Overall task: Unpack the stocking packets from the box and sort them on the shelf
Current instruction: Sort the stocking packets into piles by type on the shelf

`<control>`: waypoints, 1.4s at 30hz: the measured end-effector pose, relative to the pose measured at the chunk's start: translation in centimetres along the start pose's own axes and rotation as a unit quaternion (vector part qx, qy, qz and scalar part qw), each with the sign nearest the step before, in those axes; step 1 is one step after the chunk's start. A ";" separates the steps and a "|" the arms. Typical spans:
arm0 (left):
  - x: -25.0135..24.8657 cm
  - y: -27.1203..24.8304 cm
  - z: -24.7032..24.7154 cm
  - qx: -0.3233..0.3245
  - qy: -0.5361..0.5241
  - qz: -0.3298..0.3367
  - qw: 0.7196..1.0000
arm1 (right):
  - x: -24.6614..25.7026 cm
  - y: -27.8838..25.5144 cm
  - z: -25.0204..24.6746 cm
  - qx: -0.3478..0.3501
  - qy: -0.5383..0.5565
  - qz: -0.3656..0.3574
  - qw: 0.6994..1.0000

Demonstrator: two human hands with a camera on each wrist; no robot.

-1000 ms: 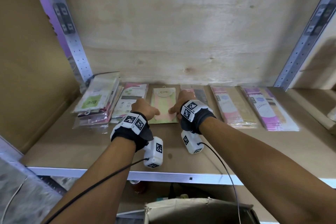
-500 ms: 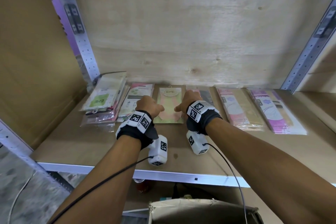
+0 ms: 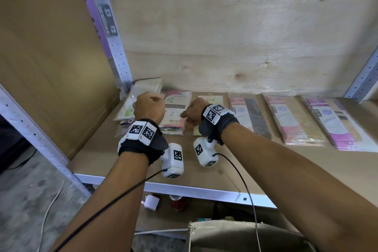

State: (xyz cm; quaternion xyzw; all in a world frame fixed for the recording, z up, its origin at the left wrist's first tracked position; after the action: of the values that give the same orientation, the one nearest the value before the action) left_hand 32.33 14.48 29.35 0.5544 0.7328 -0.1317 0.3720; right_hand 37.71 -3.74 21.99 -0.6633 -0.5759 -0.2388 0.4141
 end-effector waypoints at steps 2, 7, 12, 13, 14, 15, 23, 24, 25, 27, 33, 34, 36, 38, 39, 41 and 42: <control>0.4 0.3 -0.2 0.008 0.009 0.010 1.000 | 0.2 0.5 0.5 -0.007 -0.046 0.001 0.999; 1.5 0.6 -1.0 -0.006 -0.024 0.008 1.000 | 0.0 0.9 0.6 -0.012 -0.027 -0.004 1.000; 2.4 1.3 0.3 0.034 -0.100 -0.014 0.994 | -0.7 0.3 0.4 0.029 0.173 0.045 0.983; 2.5 1.3 1.0 0.056 -0.116 -0.022 0.991 | -0.8 0.0 0.0 0.023 0.200 0.049 0.978; 2.5 1.1 1.5 0.077 -0.129 -0.032 0.988 | -0.7 -0.5 -0.6 0.015 0.228 0.043 0.973; 2.4 0.9 2.1 0.098 -0.143 -0.042 0.984 | -0.6 -1.1 -1.4 0.004 0.254 0.031 0.967; -1.2 -2.8 5.5 0.289 -0.349 -0.126 0.882 | 2.1 -8.6 -7.8 -0.042 0.152 -0.169 0.973; -1.7 -2.9 5.5 0.295 -0.368 -0.126 0.873 | 2.6 -9.7 -8.2 -0.041 0.114 -0.198 0.973; -2.2 -3.0 5.5 0.296 -0.384 -0.123 0.866 | 2.9 -10.7 -8.4 -0.043 0.073 -0.225 0.971; -2.8 -3.3 5.6 0.298 -0.413 -0.127 0.851 | 3.2 -12.6 -8.6 -0.049 -0.007 -0.269 0.962; -3.6 -5.0 6.9 0.296 -0.410 -0.113 0.855 | 0.1 -14.9 -10.8 -0.054 -0.009 -0.267 0.962; -3.9 -5.4 7.2 0.310 -0.412 -0.101 0.851 | -0.8 -14.9 -12.0 -0.087 0.020 -0.257 0.962; -4.9 -6.5 7.9 0.349 -0.409 -0.071 0.840 | -2.9 -14.6 -13.9 -0.122 0.087 -0.213 0.965; -5.9 -7.9 8.7 0.387 -0.401 -0.053 0.828 | -5.4 -14.1 -13.9 -0.065 0.164 -0.149 0.973; -6.4 -8.6 9.1 0.404 -0.394 -0.047 0.824 | -6.5 -13.9 -13.4 -0.017 0.197 -0.120 0.973; -7.0 -9.6 9.9 0.422 -0.371 -0.040 0.826 | -8.2 -14.2 -12.8 0.047 0.259 -0.089 0.961; -7.1 -9.7 10.0 0.417 -0.364 -0.042 0.832 | -8.9 -14.4 -12.8 0.058 0.286 -0.084 0.953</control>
State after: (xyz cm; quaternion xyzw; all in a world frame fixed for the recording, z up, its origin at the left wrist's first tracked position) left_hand 28.25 -0.04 25.20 0.5375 0.4429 -0.6322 0.3395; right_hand 23.95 -19.41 25.87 -0.4914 -0.5000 -0.4182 0.5776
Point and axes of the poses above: each hand's wrist, its own y-axis towards the middle knuckle, its own z-axis out of the palm, x = y × z, the point moved 9 cm from there along y, towards the middle knuckle, and after that the axes turned 11 degrees about y, right-handed, at the moved point
